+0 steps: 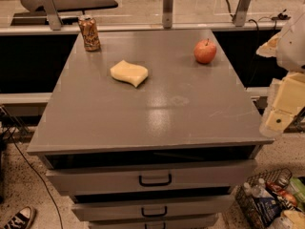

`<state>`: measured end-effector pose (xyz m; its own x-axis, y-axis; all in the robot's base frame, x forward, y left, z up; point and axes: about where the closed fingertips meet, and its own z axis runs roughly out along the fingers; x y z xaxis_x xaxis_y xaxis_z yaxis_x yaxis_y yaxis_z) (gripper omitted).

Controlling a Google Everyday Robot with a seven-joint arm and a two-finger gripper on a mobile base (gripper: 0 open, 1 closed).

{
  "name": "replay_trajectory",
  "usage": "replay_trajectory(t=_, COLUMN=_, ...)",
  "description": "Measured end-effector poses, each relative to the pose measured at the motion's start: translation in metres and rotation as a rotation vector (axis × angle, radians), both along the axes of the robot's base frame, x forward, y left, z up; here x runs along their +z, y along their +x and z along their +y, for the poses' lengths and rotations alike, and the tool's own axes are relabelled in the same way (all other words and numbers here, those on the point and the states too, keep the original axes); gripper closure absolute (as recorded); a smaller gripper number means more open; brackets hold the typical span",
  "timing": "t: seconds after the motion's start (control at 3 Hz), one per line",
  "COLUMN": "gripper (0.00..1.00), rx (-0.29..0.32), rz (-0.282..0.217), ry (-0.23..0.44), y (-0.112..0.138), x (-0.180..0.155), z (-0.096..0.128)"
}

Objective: Move apple near orange can

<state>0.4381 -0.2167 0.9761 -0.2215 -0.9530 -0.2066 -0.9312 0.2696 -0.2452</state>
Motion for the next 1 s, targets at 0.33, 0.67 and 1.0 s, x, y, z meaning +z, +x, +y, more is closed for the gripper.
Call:
replay_trajectory(t=0.33, gripper=0.0, rx=0.0, rz=0.0, ry=0.0, y=0.0, x=0.0, z=0.0)
replay_trajectory(t=0.67, gripper=0.0, rx=-0.001, rz=-0.058, ry=0.037, y=0.025, x=-0.001, z=-0.001)
replay_trajectory(t=1.0, gripper=0.0, rx=0.001, rz=-0.152, ry=0.125, y=0.081, x=-0.005, z=-0.004)
